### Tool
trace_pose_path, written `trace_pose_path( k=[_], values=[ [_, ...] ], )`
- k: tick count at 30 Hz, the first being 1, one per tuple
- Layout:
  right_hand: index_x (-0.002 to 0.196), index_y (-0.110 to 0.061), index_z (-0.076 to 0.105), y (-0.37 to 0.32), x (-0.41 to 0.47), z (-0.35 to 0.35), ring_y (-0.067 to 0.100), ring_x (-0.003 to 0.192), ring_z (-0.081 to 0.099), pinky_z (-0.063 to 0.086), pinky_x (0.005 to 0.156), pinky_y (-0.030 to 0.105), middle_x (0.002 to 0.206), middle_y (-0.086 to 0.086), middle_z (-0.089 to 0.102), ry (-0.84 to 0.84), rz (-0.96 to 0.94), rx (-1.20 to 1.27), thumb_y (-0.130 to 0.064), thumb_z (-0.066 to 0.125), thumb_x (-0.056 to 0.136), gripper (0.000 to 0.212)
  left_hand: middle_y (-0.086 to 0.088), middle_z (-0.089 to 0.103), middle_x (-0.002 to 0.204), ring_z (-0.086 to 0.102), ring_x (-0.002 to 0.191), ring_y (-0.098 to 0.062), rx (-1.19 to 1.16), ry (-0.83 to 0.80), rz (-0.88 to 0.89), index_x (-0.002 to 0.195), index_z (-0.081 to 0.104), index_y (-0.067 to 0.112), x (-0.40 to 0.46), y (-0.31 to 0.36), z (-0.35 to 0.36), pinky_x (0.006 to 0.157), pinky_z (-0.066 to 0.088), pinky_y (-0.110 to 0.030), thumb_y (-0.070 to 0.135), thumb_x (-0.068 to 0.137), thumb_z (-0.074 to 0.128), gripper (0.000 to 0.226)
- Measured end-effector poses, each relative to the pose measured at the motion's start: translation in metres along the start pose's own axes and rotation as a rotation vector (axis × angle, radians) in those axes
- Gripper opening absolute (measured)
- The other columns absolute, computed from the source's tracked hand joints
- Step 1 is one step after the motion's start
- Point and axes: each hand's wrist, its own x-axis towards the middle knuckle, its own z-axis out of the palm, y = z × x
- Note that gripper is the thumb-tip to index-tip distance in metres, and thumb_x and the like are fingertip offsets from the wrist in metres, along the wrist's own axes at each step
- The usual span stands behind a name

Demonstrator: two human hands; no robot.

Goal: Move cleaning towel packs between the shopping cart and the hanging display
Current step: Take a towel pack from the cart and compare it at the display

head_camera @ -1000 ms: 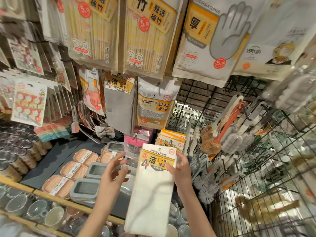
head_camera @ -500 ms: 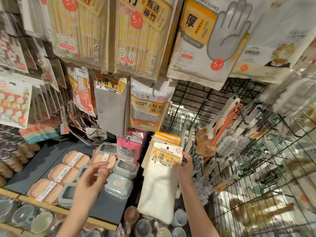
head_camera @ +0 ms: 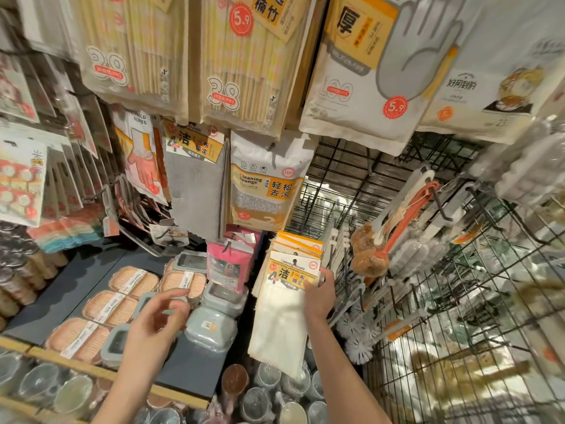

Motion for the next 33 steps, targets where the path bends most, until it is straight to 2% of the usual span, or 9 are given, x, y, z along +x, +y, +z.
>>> trace_pose_path(
  k=[3, 9, 13, 17, 22, 24, 27, 31, 33],
  values=[
    [0.102, -0.018, 0.051, 0.001, 0.008, 0.006, 0.023, 0.08, 0.059, 0.04, 0.063, 0.027, 0.096, 0.006, 0.066, 0.025, -0.009, -0.049, 0.0, 0.059, 0.084, 0.026, -0.006, 0.062, 0.076, 0.051, 0.057, -0.007, 0.003, -0.014, 0.004, 0.088, 0.067, 0.029, 0.0, 0.0, 0.0, 0.048, 0.039, -0.011, 0.008, 0.089, 0.059, 0.022],
    [0.118, -0.014, 0.049, -0.002, 0.019, 0.02, 0.022, 0.079, 0.055, 0.042, 0.063, 0.03, 0.102, 0.007, 0.062, 0.089, -0.01, -0.088, -0.002, 0.056, 0.089, 0.032, 0.002, 0.063, 0.075, 0.055, 0.066, -0.017, 0.019, -0.02, 0.009, 0.092, 0.066, 0.025, 0.001, 0.001, -0.001, 0.052, 0.041, -0.012, 0.009, 0.089, 0.06, 0.017],
    [0.118, -0.016, 0.046, -0.005, 0.027, 0.026, 0.029, 0.085, 0.062, 0.046, 0.063, 0.033, 0.107, 0.009, 0.064, 0.082, -0.035, -0.087, 0.0, 0.054, 0.089, 0.035, 0.007, 0.065, 0.077, 0.057, 0.064, -0.011, 0.03, -0.034, 0.011, 0.095, 0.066, 0.025, 0.002, -0.001, -0.008, 0.054, 0.043, -0.011, 0.008, 0.089, 0.06, 0.019],
    [0.12, -0.008, 0.048, -0.004, 0.031, 0.022, 0.029, 0.106, 0.056, 0.04, 0.075, 0.027, 0.117, 0.013, 0.057, 0.053, -0.067, -0.075, 0.004, 0.058, 0.086, 0.038, 0.011, 0.065, 0.077, 0.058, 0.067, -0.014, 0.018, -0.037, 0.019, 0.086, 0.066, 0.043, 0.003, 0.0, -0.016, 0.056, 0.044, -0.014, 0.014, 0.087, 0.061, 0.029],
    [0.132, -0.003, 0.042, -0.007, 0.026, 0.008, 0.029, 0.117, 0.049, 0.037, 0.084, 0.026, 0.129, 0.017, 0.048, -0.093, -0.054, -0.074, 0.004, 0.058, 0.085, 0.05, 0.003, 0.065, 0.082, 0.058, 0.071, -0.016, 0.024, -0.044, 0.04, 0.085, 0.066, 0.044, 0.001, 0.004, -0.018, 0.059, 0.047, -0.02, 0.013, 0.087, 0.062, 0.031],
    [0.137, -0.001, 0.036, -0.009, 0.021, 0.002, 0.03, 0.123, 0.046, 0.037, 0.089, 0.027, 0.135, 0.017, 0.044, -0.133, -0.067, -0.061, 0.001, 0.061, 0.085, 0.058, 0.0, 0.065, 0.083, 0.059, 0.069, -0.012, 0.019, -0.051, 0.05, 0.085, 0.065, 0.042, -0.002, 0.01, -0.018, 0.058, 0.048, -0.019, 0.011, 0.088, 0.061, 0.031],
    [0.14, -0.002, 0.032, -0.016, 0.013, -0.009, 0.03, 0.125, 0.045, 0.035, 0.091, 0.024, 0.139, 0.016, 0.041, -0.193, -0.109, -0.072, -0.005, 0.064, 0.086, 0.063, 0.006, 0.066, 0.083, 0.06, 0.068, -0.006, 0.037, -0.054, 0.079, 0.086, 0.064, 0.044, -0.007, 0.017, -0.019, 0.059, 0.048, -0.015, 0.012, 0.088, 0.06, 0.033],
    [0.142, -0.018, 0.034, -0.041, -0.01, -0.025, 0.019, 0.136, 0.034, 0.03, 0.106, 0.029, 0.145, 0.002, 0.036, -0.34, -0.216, -0.055, -0.022, 0.064, 0.088, 0.061, 0.012, 0.066, 0.091, 0.062, 0.081, -0.004, 0.084, -0.029, 0.138, 0.095, 0.064, 0.046, -0.018, 0.023, -0.021, 0.071, 0.05, -0.019, 0.017, 0.089, 0.06, 0.03],
    [0.142, -0.023, 0.033, -0.056, -0.028, -0.033, 0.014, 0.138, 0.028, 0.026, 0.107, 0.027, 0.148, -0.004, 0.032, -0.439, -0.308, -0.1, -0.031, 0.059, 0.091, 0.058, 0.013, 0.066, 0.096, 0.061, 0.087, 0.0, 0.098, 0.015, 0.158, 0.102, 0.065, 0.039, -0.028, 0.026, -0.021, 0.073, 0.048, -0.011, 0.017, 0.089, 0.059, 0.026]
  ],
)
